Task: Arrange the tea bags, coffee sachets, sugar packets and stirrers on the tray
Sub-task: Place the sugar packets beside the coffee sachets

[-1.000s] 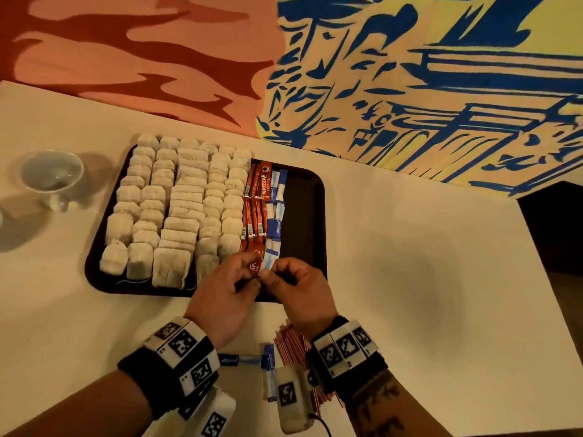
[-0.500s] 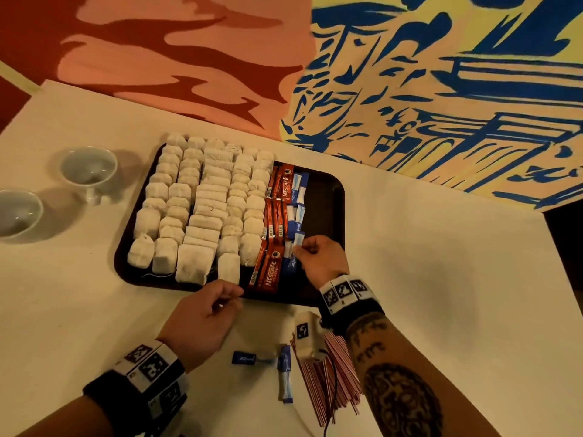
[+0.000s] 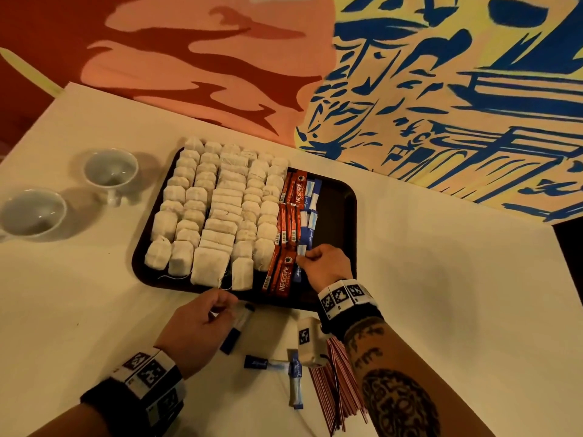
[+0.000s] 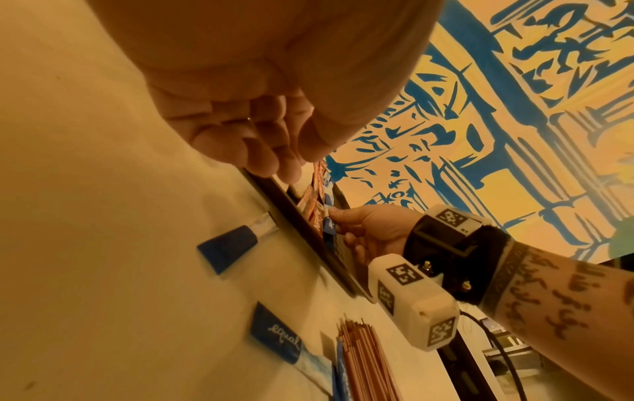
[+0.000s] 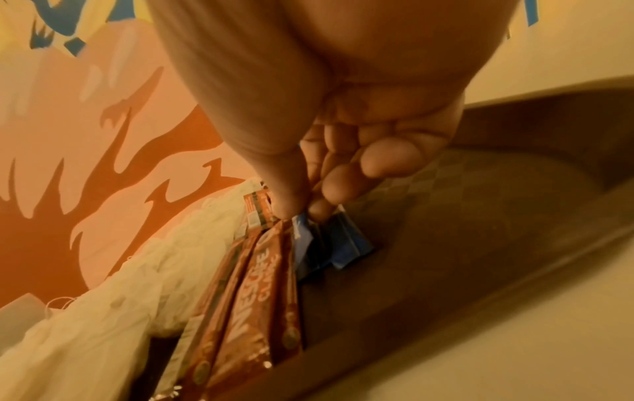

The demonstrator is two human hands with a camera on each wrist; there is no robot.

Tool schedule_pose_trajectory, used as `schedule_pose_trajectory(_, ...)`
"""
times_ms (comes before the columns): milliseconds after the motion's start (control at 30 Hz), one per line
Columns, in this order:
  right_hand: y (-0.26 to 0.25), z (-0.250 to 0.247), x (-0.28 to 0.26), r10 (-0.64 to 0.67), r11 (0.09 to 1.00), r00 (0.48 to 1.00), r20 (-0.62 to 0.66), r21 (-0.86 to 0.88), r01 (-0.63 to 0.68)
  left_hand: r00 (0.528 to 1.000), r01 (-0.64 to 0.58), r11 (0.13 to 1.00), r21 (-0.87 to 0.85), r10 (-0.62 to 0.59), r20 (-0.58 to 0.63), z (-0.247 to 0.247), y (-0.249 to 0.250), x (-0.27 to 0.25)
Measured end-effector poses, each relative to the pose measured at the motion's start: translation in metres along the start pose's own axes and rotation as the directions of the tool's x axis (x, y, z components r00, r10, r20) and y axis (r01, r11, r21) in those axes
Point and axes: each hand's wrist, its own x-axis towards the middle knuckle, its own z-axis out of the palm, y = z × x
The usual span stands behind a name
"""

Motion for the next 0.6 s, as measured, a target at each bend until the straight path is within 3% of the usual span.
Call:
schedule_pose_trajectory(233,0.005,-0.006,-0.014,-0.003,1.000,0.999,-0.035,0.028,0.004,0.994,0.056,0.985,0.163,-0.070,0.081,0.012,-0.002,0.004)
schedule_pose_trajectory(367,0.015,-0.010,-0.046,-0.052,0.999,0.999,-0.009,0.010,0.052,0.995,0.004,0.952,0.305,-0.035,0.094,0.024,-0.005,0.007)
schedule_pose_trajectory(600,0.055,0.004,-0.089,-0.141,0.984,0.987,0.081,-0.095,0.148,0.977,-0.171,0.738,0.653,0.044,0.207,0.039,-0.006,0.007)
